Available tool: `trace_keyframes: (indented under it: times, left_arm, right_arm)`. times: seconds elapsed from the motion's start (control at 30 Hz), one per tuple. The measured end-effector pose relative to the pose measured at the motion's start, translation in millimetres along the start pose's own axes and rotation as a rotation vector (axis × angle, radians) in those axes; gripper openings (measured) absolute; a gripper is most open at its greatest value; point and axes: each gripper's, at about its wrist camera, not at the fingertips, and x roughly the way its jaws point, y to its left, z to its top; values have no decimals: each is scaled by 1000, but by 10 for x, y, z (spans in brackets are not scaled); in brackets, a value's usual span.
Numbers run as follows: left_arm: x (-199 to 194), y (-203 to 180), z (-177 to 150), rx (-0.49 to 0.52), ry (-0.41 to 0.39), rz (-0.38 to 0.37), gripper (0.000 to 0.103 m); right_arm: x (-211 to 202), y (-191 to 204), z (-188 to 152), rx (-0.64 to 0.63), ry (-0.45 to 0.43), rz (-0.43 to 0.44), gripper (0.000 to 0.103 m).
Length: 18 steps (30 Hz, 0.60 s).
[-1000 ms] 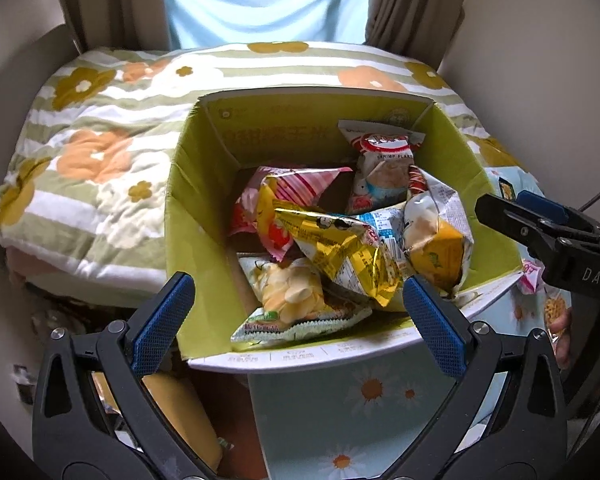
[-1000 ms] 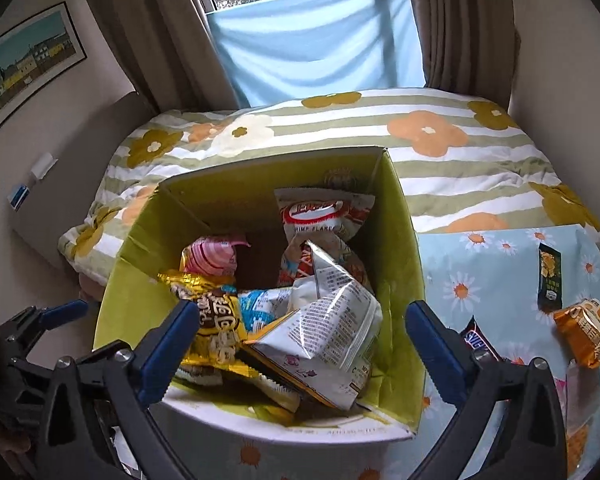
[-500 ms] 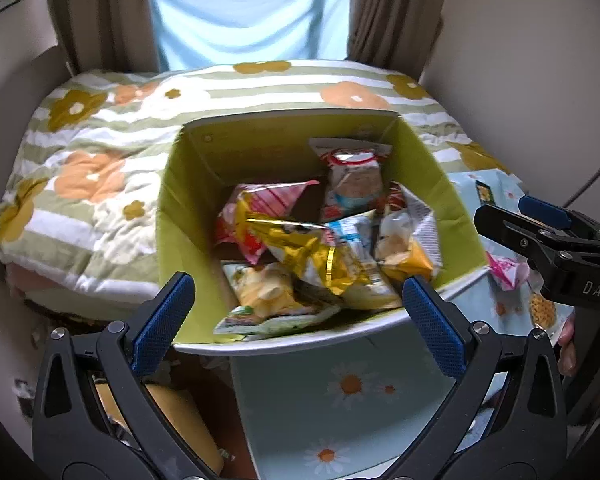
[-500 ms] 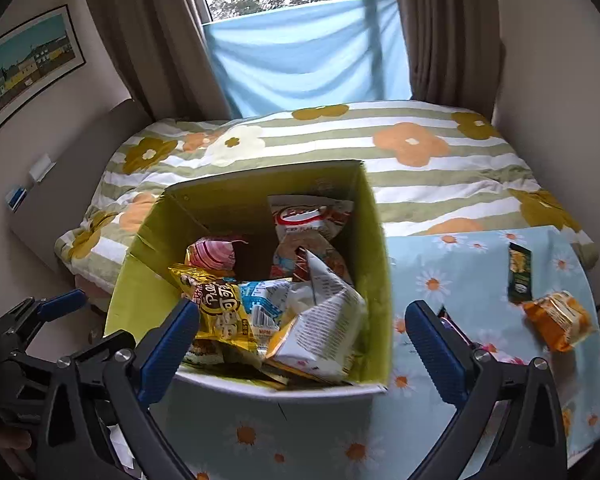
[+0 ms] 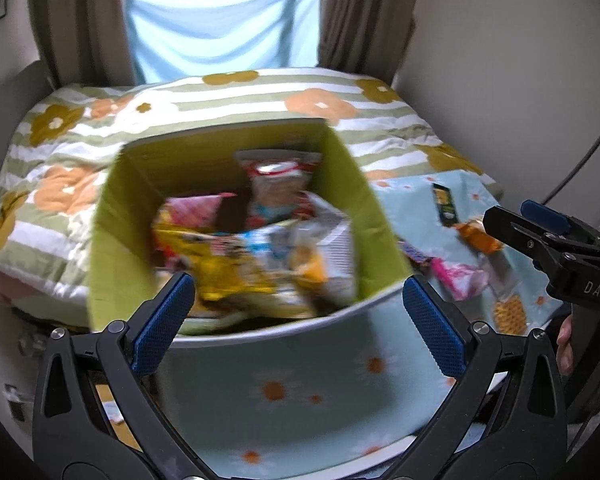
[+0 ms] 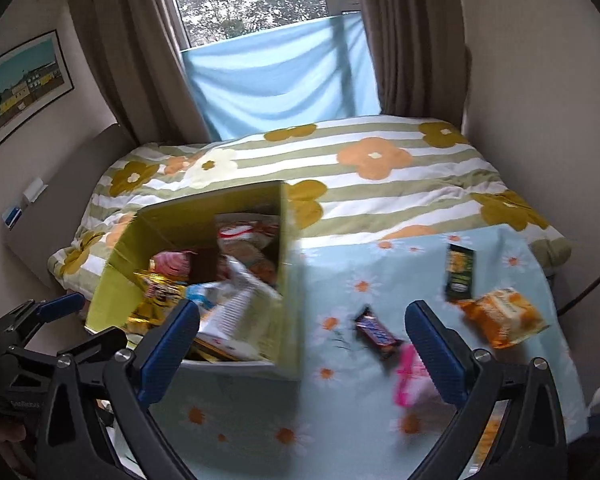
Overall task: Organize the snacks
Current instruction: 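Grasp pink strawberry candy bag with left tool while right tool grasps egg-cake pack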
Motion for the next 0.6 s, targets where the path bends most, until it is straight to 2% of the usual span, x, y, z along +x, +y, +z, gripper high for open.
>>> trace_keyframes:
  times: [0.13,0.37,0.6]
  left_arm:
    - [116,-571,-24,17,21,-48,103]
    - [330,-1415,-107,20,57,-87,103]
    - [685,-2045,-205,-47,99,-129,103]
  right_arm:
    - [-173,-462,-28,-10,11,-25,102]
    - [-378,-1243,57,-72,29,-43,102]
    - [-314,-1778,166,-123,82,-34,102]
